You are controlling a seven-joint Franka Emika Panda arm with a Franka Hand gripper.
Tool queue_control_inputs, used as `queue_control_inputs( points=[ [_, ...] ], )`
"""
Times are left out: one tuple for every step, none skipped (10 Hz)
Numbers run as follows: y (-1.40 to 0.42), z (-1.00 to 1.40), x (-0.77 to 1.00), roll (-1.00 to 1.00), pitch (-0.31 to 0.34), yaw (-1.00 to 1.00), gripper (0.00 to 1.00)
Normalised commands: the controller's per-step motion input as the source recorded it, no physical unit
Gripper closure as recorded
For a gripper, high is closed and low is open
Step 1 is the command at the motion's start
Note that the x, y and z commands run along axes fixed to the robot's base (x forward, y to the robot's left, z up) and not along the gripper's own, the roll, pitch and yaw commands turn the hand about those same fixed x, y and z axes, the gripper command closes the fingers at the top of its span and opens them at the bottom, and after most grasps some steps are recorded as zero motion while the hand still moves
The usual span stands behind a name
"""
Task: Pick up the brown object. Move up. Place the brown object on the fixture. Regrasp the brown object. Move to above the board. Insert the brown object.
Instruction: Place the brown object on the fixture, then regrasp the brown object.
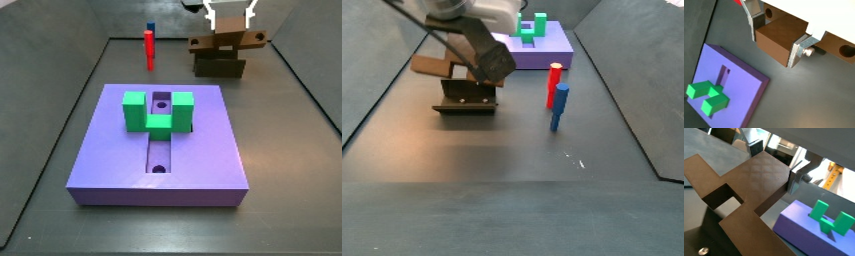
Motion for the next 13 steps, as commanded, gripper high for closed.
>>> queue_control_inputs(
  points=[
    [0.2, -0.41, 0.79, 0.0, 0.189, 0.11, 1.0],
    [0.16, -0.52, 0.71, 0.0, 0.174, 0.05, 1.0],
    [0.2, -0.53, 0.56, -0.09, 0.146, 0.05, 1.0],
    [0.24, -0.47, 0.4, -0.14, 0.077, 0.09, 1.0],
    [0.22, -0.25, 0.39, -0.01, 0.151, 0.09, 1.0],
    [0.15, -0.11, 0.23, 0.0, 0.103, 0.1, 1.0],
    [0.0, 0.0, 0.0, 0.0, -0.04, 0.0, 1.0],
    [0.0, 0.0, 0.0, 0.0, 0.0, 0.0, 1.0],
    [0.0, 0.0, 0.0, 0.0, 0.0, 0.0, 0.0],
    [0.0, 1.0, -0.11, 0.55, 0.0, 0.09, 0.0],
    [-0.02, 1.0, -0.08, 0.59, 0.0, 0.07, 0.0],
    [-0.02, 1.0, -0.03, 0.62, 0.0, 0.12, 0.0],
    [-0.02, 1.0, 0.0, 0.63, 0.0, 0.18, 0.0]
  ],
)
